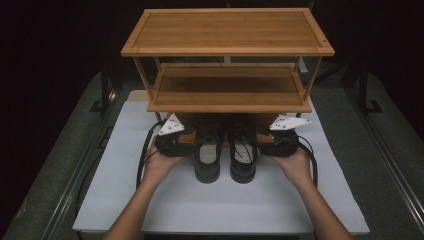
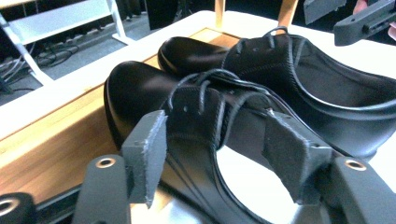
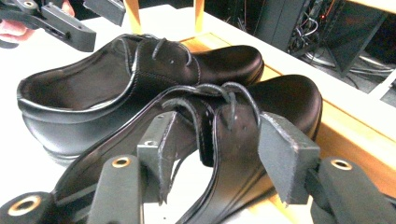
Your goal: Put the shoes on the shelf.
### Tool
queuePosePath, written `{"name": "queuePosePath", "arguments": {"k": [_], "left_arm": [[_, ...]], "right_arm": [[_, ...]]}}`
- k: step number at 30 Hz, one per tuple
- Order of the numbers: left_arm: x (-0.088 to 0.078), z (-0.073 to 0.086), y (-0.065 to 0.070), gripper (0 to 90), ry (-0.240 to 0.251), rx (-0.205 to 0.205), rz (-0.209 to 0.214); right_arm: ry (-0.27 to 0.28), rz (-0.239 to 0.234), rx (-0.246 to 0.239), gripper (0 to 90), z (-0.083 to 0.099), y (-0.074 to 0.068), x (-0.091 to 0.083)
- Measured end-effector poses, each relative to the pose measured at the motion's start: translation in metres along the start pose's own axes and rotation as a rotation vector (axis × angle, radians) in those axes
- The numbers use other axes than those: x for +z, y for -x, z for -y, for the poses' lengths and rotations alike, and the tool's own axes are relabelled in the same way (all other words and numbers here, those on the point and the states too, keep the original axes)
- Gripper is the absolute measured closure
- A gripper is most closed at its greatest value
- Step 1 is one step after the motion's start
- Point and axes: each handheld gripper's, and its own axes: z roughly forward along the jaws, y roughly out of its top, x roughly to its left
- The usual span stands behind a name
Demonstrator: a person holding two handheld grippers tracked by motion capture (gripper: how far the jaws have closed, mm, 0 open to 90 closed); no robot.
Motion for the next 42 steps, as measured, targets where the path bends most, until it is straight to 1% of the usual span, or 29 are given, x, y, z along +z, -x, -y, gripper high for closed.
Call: {"name": "queuePosePath", "arguments": {"k": [2,3,4,7,9,11,15,17,20,21,22,24,25,27,28,30,32,34,36,37,38,40,42], "left_arm": [[-0.006,0.002,0.001,35.5,-0.006,0.003,0.004],[-0.010,0.004,0.002,34.2,-0.004,-0.001,-0.001],[-0.013,0.006,0.003,30.4,-0.003,0.000,-0.001],[-0.025,0.016,0.005,27.3,-0.004,-0.008,0.020],[-0.030,0.022,0.007,24.6,-0.007,-0.005,0.021],[-0.035,0.032,0.010,23.4,-0.012,-0.008,0.026],[-0.037,0.049,0.014,20.2,-0.042,-0.014,0.041],[-0.034,0.057,0.017,18.3,-0.062,-0.013,0.048],[-0.027,0.065,0.022,13.3,-0.092,-0.012,0.060],[-0.021,0.069,0.024,13.0,-0.110,0.001,0.076],[-0.018,0.070,0.025,11.6,-0.120,0.011,0.079],[-0.012,0.072,0.028,10.3,-0.136,0.020,0.085],[-0.007,0.074,0.028,10.3,-0.147,0.031,0.088],[-0.001,0.075,0.030,9.6,-0.159,0.030,0.100],[0.002,0.076,0.031,9.5,-0.169,0.033,0.097],[0.008,0.078,0.033,8.0,-0.190,0.039,0.104],[0.012,0.079,0.035,6.8,-0.209,0.048,0.105],[0.018,0.080,0.036,4.6,-0.243,0.071,0.111],[0.021,0.080,0.038,4.6,-0.260,0.073,0.105],[0.023,0.080,0.038,4.6,-0.268,0.086,0.105],[0.023,0.079,0.038,4.6,-0.263,0.092,0.104],[0.026,0.078,0.039,4.7,-0.250,0.079,0.109],[0.029,0.076,0.039,4.7,-0.264,0.090,0.112]], "right_arm": [[0.012,-0.005,0.011,43.8,0.003,0.000,-0.008],[0.014,-0.005,0.015,43.2,0.005,-0.001,-0.011],[0.017,-0.006,0.019,41.9,0.008,-0.002,-0.016],[0.021,-0.008,0.031,39.6,0.017,-0.004,-0.028],[0.013,-0.014,0.043,37.9,0.026,-0.007,-0.037],[0.007,-0.019,0.050,36.3,0.032,-0.009,-0.042],[-0.025,-0.043,0.074,32.8,0.050,-0.012,-0.045],[-0.050,-0.049,0.079,31.0,0.059,-0.015,-0.042],[-0.094,-0.059,0.089,26.0,0.072,-0.018,-0.033],[-0.110,-0.068,0.090,24.1,0.074,-0.019,-0.029],[-0.136,-0.077,0.089,22.1,0.079,-0.022,-0.023],[-0.161,-0.089,0.079,20.6,0.083,-0.025,-0.016],[-0.170,-0.088,0.077,19.1,0.084,-0.026,-0.013],[-0.179,-0.094,0.080,18.4,0.086,-0.028,-0.008],[-0.181,-0.094,0.079,17.3,0.086,-0.028,-0.005],[-0.186,-0.096,0.075,15.9,0.086,-0.031,-0.001],[-0.192,-0.099,0.072,14.9,0.086,-0.033,0.003],[-0.198,-0.102,0.071,13.9,0.086,-0.034,0.008],[-0.209,-0.104,0.066,13.6,0.086,-0.035,0.013],[-0.214,-0.106,0.061,13.6,0.086,-0.035,0.015],[-0.218,-0.106,0.056,13.6,0.086,-0.037,0.017],[-0.221,-0.106,0.046,13.6,0.085,-0.038,0.020],[-0.222,-0.107,0.042,12.8,0.084,-0.041,0.023]]}}
